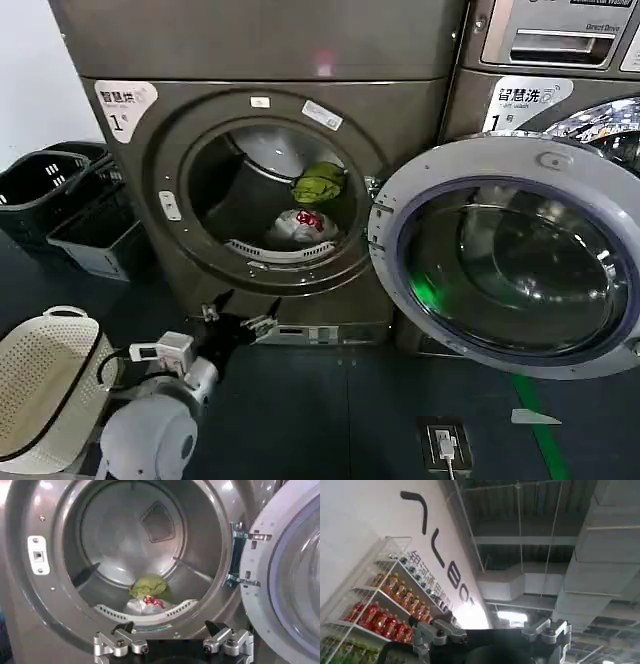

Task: Grasp the clothes from the dryer.

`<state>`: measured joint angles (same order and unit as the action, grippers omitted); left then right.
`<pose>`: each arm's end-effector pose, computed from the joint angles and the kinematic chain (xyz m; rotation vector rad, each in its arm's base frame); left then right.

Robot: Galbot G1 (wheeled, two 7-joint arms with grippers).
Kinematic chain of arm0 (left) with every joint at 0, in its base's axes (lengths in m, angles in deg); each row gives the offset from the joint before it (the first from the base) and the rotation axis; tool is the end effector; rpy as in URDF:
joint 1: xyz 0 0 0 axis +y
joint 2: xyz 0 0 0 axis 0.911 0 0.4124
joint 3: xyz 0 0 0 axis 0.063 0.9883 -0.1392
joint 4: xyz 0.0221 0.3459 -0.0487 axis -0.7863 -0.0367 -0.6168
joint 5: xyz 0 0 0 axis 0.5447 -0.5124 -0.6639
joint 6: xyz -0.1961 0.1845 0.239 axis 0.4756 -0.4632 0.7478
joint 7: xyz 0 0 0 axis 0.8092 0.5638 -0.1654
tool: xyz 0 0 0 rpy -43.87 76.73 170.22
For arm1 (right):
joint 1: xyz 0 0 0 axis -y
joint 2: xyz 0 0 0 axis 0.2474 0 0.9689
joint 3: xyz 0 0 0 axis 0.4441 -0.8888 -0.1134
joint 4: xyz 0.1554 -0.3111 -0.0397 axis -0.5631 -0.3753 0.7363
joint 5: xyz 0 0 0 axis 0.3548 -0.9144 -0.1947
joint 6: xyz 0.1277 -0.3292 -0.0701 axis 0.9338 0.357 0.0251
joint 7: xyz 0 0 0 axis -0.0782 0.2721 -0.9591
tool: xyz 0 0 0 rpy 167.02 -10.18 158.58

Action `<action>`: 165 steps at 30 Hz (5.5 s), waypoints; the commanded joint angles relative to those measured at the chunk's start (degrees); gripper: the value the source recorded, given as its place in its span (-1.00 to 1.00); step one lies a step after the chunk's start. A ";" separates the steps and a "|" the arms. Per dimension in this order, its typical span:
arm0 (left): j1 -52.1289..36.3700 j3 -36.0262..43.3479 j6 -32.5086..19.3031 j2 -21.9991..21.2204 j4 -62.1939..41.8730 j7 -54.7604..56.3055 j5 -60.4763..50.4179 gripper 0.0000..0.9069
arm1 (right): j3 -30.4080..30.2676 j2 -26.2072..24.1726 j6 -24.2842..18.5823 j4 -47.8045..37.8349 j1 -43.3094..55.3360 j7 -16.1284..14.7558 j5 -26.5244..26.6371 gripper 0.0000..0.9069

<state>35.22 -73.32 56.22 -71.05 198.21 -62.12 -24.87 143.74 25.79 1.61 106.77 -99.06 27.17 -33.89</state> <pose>0.2465 0.0075 -0.1660 -0.3338 -2.9058 -0.0291 -0.1162 -0.4425 0.0182 1.5484 2.0917 -0.8641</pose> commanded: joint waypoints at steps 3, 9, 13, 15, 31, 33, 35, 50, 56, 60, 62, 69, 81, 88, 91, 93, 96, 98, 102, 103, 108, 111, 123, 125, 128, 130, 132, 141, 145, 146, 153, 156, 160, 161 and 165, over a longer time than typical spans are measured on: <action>0.15 0.18 -0.09 -0.07 0.12 -0.04 -0.05 1.00 | -0.04 0.09 -0.01 0.35 -0.38 0.17 0.70 1.00; 0.36 0.36 -0.10 -0.24 0.21 -0.08 -0.19 1.00 | -0.25 0.20 -0.08 0.27 -0.28 0.16 0.74 1.00; 0.48 0.28 -0.13 -0.16 0.37 -0.09 -0.14 1.00 | -0.28 0.25 -0.15 0.32 -0.22 -0.03 0.59 1.00; 0.58 0.29 -0.20 -0.13 0.44 -0.11 -0.16 1.00 | -0.27 0.34 -0.17 0.34 -0.17 -0.07 0.62 1.00; 0.25 0.67 -0.37 -0.29 0.36 -0.22 -0.23 1.00 | -0.09 0.48 -0.61 -0.15 -0.13 -0.28 0.59 1.00; 0.25 0.67 -0.38 -0.32 0.36 -0.22 -0.24 1.00 | -0.21 0.50 -0.61 -0.10 -0.04 -0.37 0.54 1.00; 0.28 0.68 -0.44 -0.36 0.38 -0.23 -0.28 1.00 | -0.23 0.44 -0.63 -0.17 0.07 -0.37 0.53 1.00; 0.42 0.90 -0.78 -0.37 0.36 -0.32 -0.61 1.00 | -0.08 0.41 -0.84 -0.64 0.11 -0.38 0.49 1.00; 0.40 1.11 -1.06 -0.30 0.15 -0.34 -0.99 1.00 | 0.55 0.42 -0.83 -0.86 -0.40 -0.39 0.55 1.00; 0.32 1.29 -1.05 -0.22 0.26 -0.37 -0.86 1.00 | 1.04 0.22 -0.77 -1.14 -0.78 -0.30 0.62 1.00; 0.27 1.30 -1.04 -0.16 0.26 -0.36 -0.82 1.00 | 1.19 0.23 -0.74 -1.18 -0.92 -0.29 0.69 1.00; 0.33 1.50 -1.10 -0.17 0.31 -0.36 -0.81 1.00 | 1.31 0.04 -0.64 -1.14 -1.09 -0.29 0.76 1.00; 0.45 1.55 -1.17 -0.31 0.50 -0.37 -0.82 1.00 | 1.11 -0.02 -0.65 -1.15 -0.87 -0.30 0.76 1.00; 0.76 1.89 -1.34 -0.47 0.58 -0.38 -1.01 1.00 | 1.00 0.12 -0.74 -1.19 -0.85 -0.34 0.75 1.00; 0.84 2.18 -1.35 -0.64 0.49 -0.38 -1.22 1.00 | 1.12 0.01 -0.81 -1.51 -0.84 -0.32 0.71 1.00; 0.81 2.25 -1.35 -0.68 0.45 -0.37 -1.26 1.00 | 1.11 0.02 -0.82 -1.54 -0.84 -0.33 0.70 1.00; 0.79 2.29 -1.36 -0.66 0.52 -0.38 -1.23 1.00 | 1.19 0.10 -0.82 -1.54 -0.86 -0.36 0.73 1.00; 0.77 2.31 -1.36 -0.65 0.51 -0.38 -1.20 1.00 | 1.26 0.11 -0.82 -1.57 -0.90 -0.33 0.73 1.00; 0.67 2.42 -1.37 -0.68 0.43 -0.40 -1.19 1.00 | 1.26 0.11 -0.78 -1.52 -0.87 -0.32 0.74 1.00; 0.67 2.41 -1.40 -0.69 0.42 -0.42 -1.18 1.00 | 1.27 0.11 -0.79 -1.51 -0.89 -0.33 0.74 1.00; 0.66 2.56 -1.40 -0.68 0.47 -0.44 -1.15 1.00 | 1.40 0.08 -0.77 -1.58 -0.89 -0.29 0.85 1.00; 0.65 2.71 -1.46 -0.70 0.48 -0.45 -1.28 1.00 | 1.53 0.12 -0.78 -1.50 -0.94 -0.33 1.01 1.00; -0.54 3.96 -4.96 0.12 -0.39 -5.56 -15.59 1.00 | 4.73 0.03 1.51 0.51 -2.41 1.32 -2.06 1.00; -1.39 4.40 -5.79 0.46 -0.88 -7.45 -19.31 1.00 | 5.12 0.04 1.50 0.63 -2.83 1.28 -2.06 1.00; -2.79 4.72 -8.77 0.76 -2.22 -12.28 -30.68 1.00 | 5.67 0.08 1.43 0.78 -3.52 1.13 -1.96 1.00; -3.84 5.05 -9.75 1.19 -3.24 -15.56 -36.68 1.00 | 5.94 0.20 1.40 0.96 -3.98 0.91 -1.90 1.00; -5.02 5.33 -13.48 1.70 -5.16 -17.78 -43.46 1.00 | 6.35 0.22 1.32 0.98 -4.52 0.77 -1.85 1.00; -13.51 5.07 -24.73 2.91 -15.59 -23.07 -63.48 1.00 | 8.80 -0.44 1.08 0.85 -7.21 0.18 -1.37 1.00; -18.25 5.07 -26.78 1.78 -19.08 -31.10 -68.60 1.00 | 8.89 -0.17 1.07 1.24 -7.54 0.09 -1.24 1.00; -19.62 5.06 -27.26 1.49 -20.31 -33.28 -69.72 1.00 | 8.94 -0.17 1.07 1.34 -7.57 0.06 -1.23 1.00; -26.33 4.25 -32.30 -1.32 -26.32 -49.14 -77.75 1.00 | 8.79 0.27 1.02 2.13 -7.73 -0.08 -1.09 1.00; -27.13 3.19 -36.10 -2.48 -27.26 -58.31 -80.76 1.00 | 8.82 0.26 0.97 2.24 -7.77 -0.11 -1.08 1.00; -29.69 1.97 -37.79 -3.90 -30.15 -67.83 -80.54 1.00 | 8.33 0.20 0.84 2.12 -7.57 0.09 -1.18 1.00; -30.72 1.46 -37.85 -4.38 -31.10 -69.08 -81.44 1.00 | 8.21 0.17 0.79 2.02 -7.53 0.15 -1.19 1.00; -33.47 0.31 -39.64 -5.32 -33.98 -73.73 -80.46 1.00 | 7.87 0.03 0.69 1.80 -7.46 0.18 -1.20 1.00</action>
<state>8.70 -70.99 22.77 -74.17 171.53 -116.43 -99.93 151.80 25.88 2.35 108.71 -106.46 27.27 -35.03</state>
